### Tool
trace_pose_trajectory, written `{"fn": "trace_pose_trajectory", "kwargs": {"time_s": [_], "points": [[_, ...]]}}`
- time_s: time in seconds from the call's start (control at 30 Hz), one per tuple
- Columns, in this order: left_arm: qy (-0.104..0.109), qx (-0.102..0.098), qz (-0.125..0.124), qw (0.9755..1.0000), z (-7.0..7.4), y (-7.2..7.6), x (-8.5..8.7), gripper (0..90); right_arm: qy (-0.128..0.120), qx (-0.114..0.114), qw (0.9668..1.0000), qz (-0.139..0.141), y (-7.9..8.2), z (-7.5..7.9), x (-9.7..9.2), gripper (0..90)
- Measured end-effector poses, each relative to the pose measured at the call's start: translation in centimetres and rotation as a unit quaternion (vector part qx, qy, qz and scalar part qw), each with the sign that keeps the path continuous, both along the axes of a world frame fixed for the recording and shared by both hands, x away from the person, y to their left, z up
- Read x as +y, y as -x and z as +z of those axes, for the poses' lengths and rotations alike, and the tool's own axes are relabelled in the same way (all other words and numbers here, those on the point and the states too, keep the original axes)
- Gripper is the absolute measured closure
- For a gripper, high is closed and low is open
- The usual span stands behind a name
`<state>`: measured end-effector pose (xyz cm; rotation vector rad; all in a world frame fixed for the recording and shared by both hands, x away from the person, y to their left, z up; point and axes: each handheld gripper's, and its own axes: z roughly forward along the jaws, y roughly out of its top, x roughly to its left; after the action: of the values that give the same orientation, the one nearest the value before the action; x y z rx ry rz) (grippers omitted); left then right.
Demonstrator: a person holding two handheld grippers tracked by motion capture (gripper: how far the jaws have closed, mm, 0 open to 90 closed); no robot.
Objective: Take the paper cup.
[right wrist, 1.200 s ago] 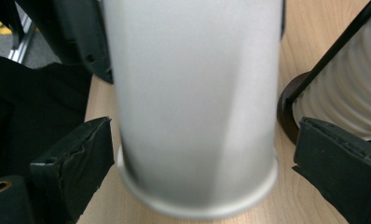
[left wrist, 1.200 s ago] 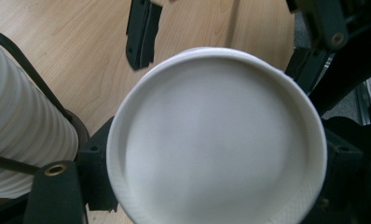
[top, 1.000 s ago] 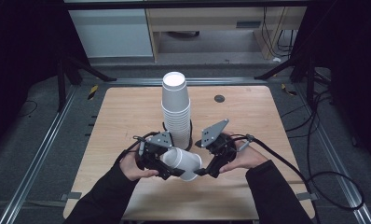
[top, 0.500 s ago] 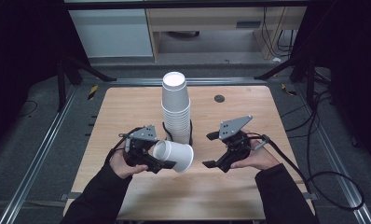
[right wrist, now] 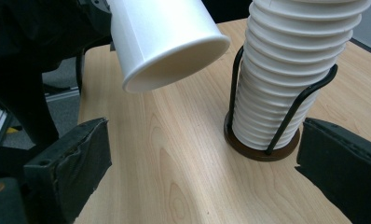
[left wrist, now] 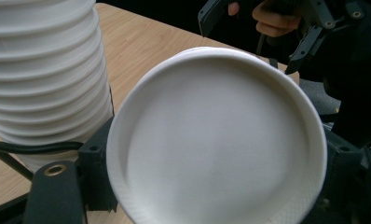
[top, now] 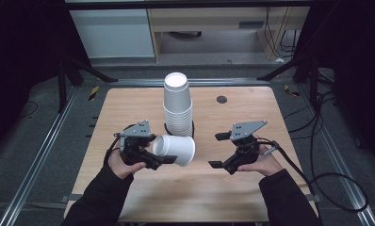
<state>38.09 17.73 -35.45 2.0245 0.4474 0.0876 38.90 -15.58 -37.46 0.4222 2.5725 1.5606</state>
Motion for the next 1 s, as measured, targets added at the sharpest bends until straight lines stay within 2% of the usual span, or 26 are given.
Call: {"fn": "trace_pose_trajectory", "kwargs": {"time_s": [0.23, 0.43, 0.53, 0.67, 0.83, 1.0], "points": [[0.018, -0.007, -0.011, 0.9998, 0.4, 0.1, -0.3, 20.6, -0.021, 0.004, 0.9998, 0.000, 0.1, -0.1, 0.1, 1.1], [0.035, -0.012, -0.024, 0.9990, 1.0, 0.3, -0.5, 20.5, -0.046, 0.019, 0.9987, 0.014, 0.2, -0.1, 0.3, 0.7], [0.045, -0.013, -0.032, 0.9984, 1.3, 0.3, -0.9, 20.5, -0.048, 0.023, 0.9984, 0.019, 0.2, -0.2, 0.6, 0.7], [0.048, -0.018, -0.045, 0.9977, 1.6, 0.4, -1.5, 20.5, -0.049, 0.024, 0.9981, 0.028, 0.2, -0.1, 1.0, 0.8], [0.053, -0.021, -0.061, 0.9965, 1.7, 0.3, -2.4, 20.5, -0.071, 0.028, 0.9961, 0.045, 0.4, 0.3, 1.0, 0.8], [0.054, -0.021, -0.070, 0.9958, 1.8, 0.2, -3.0, 20.5, -0.077, 0.027, 0.9954, 0.051, 0.5, 0.5, 0.8, 1.0]]}}
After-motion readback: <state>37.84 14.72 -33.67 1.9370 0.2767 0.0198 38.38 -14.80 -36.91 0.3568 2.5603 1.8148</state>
